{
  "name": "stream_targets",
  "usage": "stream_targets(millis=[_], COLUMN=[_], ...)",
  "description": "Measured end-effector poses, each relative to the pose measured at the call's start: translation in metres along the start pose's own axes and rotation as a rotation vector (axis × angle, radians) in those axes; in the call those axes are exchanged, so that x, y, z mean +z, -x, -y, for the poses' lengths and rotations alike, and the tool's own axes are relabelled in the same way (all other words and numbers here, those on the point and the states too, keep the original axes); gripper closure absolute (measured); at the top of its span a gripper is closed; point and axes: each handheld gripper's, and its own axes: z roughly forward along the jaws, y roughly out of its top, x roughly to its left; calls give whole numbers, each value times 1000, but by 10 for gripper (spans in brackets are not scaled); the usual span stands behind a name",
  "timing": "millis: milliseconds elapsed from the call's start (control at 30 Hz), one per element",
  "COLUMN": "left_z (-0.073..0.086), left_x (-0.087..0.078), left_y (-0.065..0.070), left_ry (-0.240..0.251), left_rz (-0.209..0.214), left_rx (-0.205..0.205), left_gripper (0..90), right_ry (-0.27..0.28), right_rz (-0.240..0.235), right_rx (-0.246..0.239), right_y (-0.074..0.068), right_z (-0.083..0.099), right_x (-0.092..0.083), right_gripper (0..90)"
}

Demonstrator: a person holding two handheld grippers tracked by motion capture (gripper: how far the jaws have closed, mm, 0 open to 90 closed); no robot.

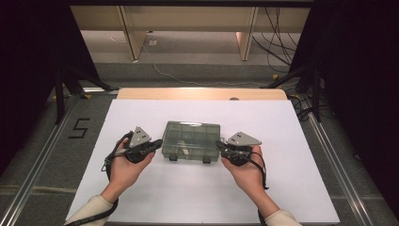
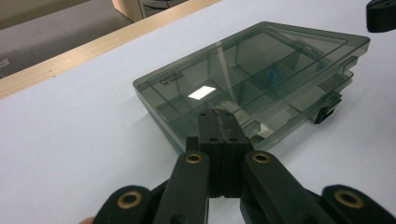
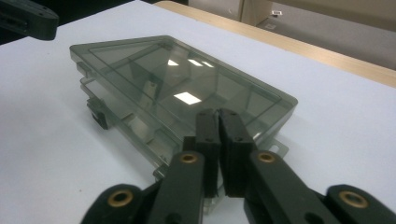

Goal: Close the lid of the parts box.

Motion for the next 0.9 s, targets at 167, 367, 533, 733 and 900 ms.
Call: stream_targets(millis=[167, 367, 533, 733, 900], left_z=[-6, -8, -9, -8, -9], left_x=[7, 17, 21, 26, 25], left_y=[4, 4, 5, 4, 3], left_ry=[-1, -37, -40, -37, -78], left_rz=[8, 14, 3, -5, 0], left_rx=[-12, -4, -13, -16, 25], left_gripper=[897, 897, 897, 897, 897], right_ry=[-7, -12, -23, -32, -30], right_rz=[-12, -10, -11, -11, -4], right_rx=[-1, -2, 5, 20, 14], right_y=[-2, -4, -3, -2, -1], right_z=[-2, -4, -4, -4, -4], right_x=[4, 10, 13, 14, 16], right_gripper=[900, 900, 900, 900, 900])
